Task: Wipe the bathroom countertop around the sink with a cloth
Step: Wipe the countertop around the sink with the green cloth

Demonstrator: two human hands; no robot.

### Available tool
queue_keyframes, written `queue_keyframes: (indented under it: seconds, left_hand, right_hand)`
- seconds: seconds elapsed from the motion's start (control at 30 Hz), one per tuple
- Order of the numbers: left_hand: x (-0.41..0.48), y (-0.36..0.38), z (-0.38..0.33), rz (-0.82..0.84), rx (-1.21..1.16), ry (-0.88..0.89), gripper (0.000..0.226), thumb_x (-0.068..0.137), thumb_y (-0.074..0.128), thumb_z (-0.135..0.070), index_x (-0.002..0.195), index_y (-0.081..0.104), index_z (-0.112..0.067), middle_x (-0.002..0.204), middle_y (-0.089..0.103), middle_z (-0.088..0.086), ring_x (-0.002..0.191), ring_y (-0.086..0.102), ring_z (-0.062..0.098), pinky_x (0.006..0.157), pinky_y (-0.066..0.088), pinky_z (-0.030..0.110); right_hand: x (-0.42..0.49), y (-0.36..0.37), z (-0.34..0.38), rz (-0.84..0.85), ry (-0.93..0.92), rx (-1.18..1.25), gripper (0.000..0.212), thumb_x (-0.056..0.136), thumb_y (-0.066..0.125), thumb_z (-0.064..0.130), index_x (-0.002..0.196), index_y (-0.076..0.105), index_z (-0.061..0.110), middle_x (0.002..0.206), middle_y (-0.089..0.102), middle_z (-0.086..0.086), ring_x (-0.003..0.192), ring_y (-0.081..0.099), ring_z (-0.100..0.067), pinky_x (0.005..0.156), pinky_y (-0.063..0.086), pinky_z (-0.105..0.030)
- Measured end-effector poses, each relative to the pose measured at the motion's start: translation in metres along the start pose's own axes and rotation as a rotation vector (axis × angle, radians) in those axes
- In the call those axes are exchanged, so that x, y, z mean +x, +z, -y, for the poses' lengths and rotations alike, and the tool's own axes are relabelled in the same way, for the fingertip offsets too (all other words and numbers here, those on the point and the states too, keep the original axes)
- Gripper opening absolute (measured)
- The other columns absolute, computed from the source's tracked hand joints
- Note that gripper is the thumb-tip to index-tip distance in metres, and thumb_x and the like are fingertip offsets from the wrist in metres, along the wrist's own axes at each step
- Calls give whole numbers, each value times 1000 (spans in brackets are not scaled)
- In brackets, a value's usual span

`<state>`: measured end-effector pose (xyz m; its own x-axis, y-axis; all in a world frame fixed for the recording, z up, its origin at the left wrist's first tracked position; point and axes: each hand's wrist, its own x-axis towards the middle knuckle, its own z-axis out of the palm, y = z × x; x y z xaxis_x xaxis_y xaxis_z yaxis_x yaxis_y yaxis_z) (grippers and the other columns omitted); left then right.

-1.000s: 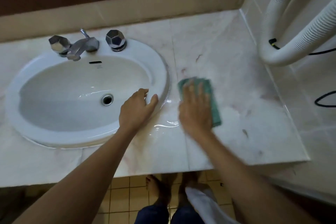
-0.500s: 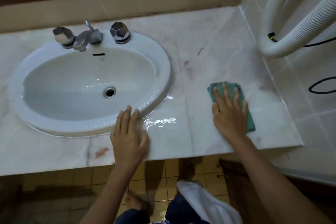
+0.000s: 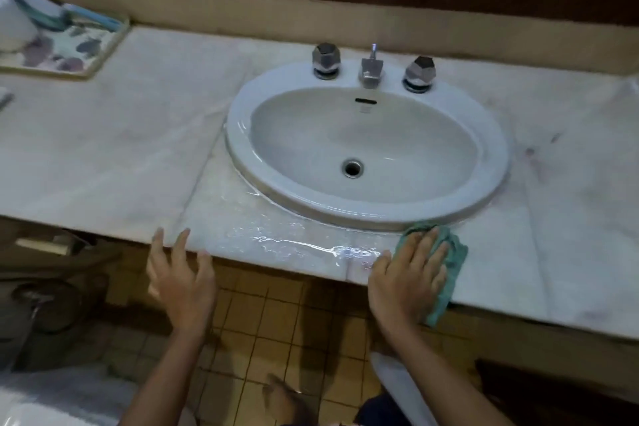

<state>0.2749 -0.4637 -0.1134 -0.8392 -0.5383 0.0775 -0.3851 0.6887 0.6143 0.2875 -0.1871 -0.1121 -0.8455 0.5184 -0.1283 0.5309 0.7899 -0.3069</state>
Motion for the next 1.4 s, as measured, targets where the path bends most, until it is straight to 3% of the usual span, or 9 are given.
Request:
queue_keyframes:
  seconds: [0.27, 0.43, 0.7, 0.87, 0.93, 1.0, 1.1, 1.23, 1.4]
  left_hand:
    - [115, -44, 91, 183, 216, 32, 58, 96, 46, -41, 149, 32, -20, 162, 13, 1, 149, 5, 24, 111, 17, 57]
    - [119, -50, 104, 186, 292, 183, 73, 89, 28, -58, 145, 41, -14, 158, 25, 10, 147, 16, 24, 106, 32, 50]
    - [125, -53, 108, 225, 300, 203, 69, 87, 32, -56, 138, 53, -13, 153, 36, 14, 142, 33, 29, 96, 44, 45]
    - [139, -69, 113, 391, 168, 189, 71, 92, 33, -58, 154, 7, -32, 160, -15, -7, 146, -15, 11, 116, 16, 40]
    - [142, -83, 114, 417, -177, 38, 56, 97, 50, -36, 147, 26, -41, 158, 3, -21, 147, -1, 4, 118, 20, 40]
    - [134, -95, 124, 254, -507, -94, 38, 96, 55, -16, 121, 56, -43, 150, 34, -22, 142, 26, 5, 112, 33, 32]
    - [117, -105, 146, 85, -419, -69, 42, 88, 63, -2, 107, 60, -39, 141, 41, -15, 134, 38, 10, 89, 32, 6]
    - [135, -114, 167, 49, -337, -93, 47, 87, 64, -2, 121, 57, -34, 146, 35, -10, 136, 32, 10, 90, 29, 5]
    - [205, -120, 176, 76, -319, -162, 44, 94, 59, -17, 134, 52, -33, 152, 27, -16, 136, 34, 10, 104, 34, 29]
  right_hand:
    - [-77, 56, 147, 76, -155, -23, 75, 87, 24, 47, 149, 29, 5, 158, 18, -16, 145, 16, -36, 115, 18, -53]
    - [-63, 76, 237, 209, -423, -68, 70, 93, 5, 54, 153, -9, 19, 160, -15, -3, 148, -6, -25, 118, -8, -42]
    - [15, 116, 376, 204, -538, -89, 66, 98, 18, 51, 154, 4, 18, 162, -6, -4, 148, -6, -24, 119, -3, -42]
    - [-19, 130, 415, 384, -954, -62, 54, 103, 18, 37, 154, 6, 23, 161, -9, 4, 148, -11, -17, 119, -5, -39]
    - [-62, 132, 402, 412, -1032, -13, 53, 102, 17, 36, 153, 10, 26, 161, -7, 7, 148, -9, -14, 120, -3, -37]
    - [-97, 127, 379, 465, -1080, 25, 56, 98, 11, 39, 153, 12, 29, 161, -5, 10, 147, -10, -10, 119, -4, -36]
    - [-105, 111, 331, 487, -1172, -5, 61, 92, 1, 47, 152, 8, 37, 158, -9, 19, 145, -15, -3, 118, -8, -31]
    - [-45, 99, 302, 352, -1015, -63, 61, 91, 3, 51, 151, 7, 41, 157, -11, 20, 146, -13, -6, 116, -8, -29]
    - [51, 119, 357, 104, -732, -215, 59, 98, 18, 42, 154, 12, 24, 162, 1, -1, 148, 5, -26, 119, 7, -42]
